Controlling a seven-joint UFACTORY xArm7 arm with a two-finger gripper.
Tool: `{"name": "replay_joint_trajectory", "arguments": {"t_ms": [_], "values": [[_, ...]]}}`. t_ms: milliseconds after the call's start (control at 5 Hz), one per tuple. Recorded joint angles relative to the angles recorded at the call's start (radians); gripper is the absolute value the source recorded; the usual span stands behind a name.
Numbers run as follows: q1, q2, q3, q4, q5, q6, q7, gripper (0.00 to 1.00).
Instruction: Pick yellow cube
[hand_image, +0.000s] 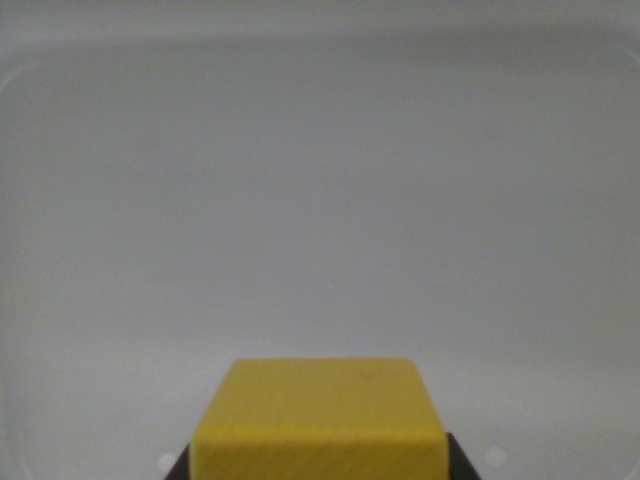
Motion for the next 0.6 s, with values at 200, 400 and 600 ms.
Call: {"name": "replay_joint_trajectory", "arguments": {"t_ms": [200,400,600], "values": [[0.0000,0.000,0.000,0.000,0.0000,0.000,0.000,1.00],[0.0001,-0.008,0.000,0.016,-0.0008,0.025,0.001,1.00],[0.0001,-0.008,0.000,0.016,-0.0008,0.025,0.001,1.00]]}}
